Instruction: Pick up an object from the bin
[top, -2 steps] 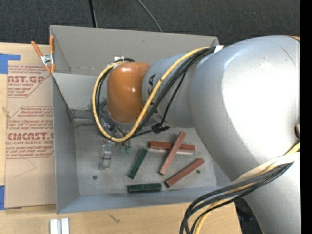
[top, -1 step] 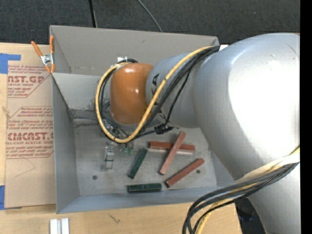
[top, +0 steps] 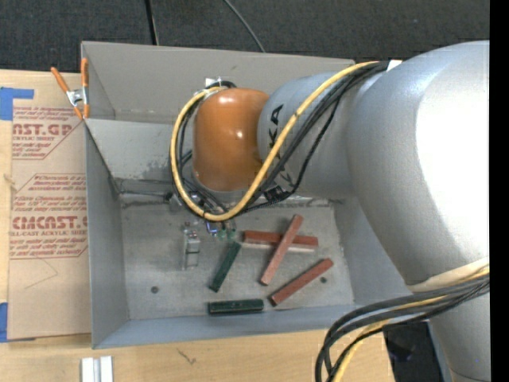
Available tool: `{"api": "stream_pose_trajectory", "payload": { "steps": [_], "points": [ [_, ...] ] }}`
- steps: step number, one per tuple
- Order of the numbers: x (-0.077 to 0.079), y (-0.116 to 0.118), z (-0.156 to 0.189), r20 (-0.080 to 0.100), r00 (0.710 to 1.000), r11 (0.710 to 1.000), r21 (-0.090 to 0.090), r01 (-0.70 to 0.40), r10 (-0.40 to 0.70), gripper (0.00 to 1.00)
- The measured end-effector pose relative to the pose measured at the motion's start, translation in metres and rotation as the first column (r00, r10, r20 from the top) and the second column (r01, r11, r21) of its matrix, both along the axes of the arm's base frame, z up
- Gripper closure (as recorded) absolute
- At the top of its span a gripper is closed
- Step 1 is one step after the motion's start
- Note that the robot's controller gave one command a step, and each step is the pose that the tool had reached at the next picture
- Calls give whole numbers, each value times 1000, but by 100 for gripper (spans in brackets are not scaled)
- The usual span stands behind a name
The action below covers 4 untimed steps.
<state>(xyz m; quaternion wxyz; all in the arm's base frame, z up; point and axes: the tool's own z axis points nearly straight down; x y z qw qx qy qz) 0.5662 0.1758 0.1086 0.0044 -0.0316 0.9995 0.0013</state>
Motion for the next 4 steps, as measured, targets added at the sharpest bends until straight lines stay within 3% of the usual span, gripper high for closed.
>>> {"api": "stream_pose_trajectory", "payload": {
  "steps": [1, 2, 3, 4],
  "points": [
    [13, -50, 15, -14, 999, 999, -2, 50, -50, 0],
    [-9, -70, 4, -5, 998, 998, -4, -65, 65, 0],
    [-10, -100, -17, -7, 965, 965, -2, -264, 263, 0],
    [-30, -103, -38, -5, 971, 971, -3, -239, 239, 100]
  ]
}}
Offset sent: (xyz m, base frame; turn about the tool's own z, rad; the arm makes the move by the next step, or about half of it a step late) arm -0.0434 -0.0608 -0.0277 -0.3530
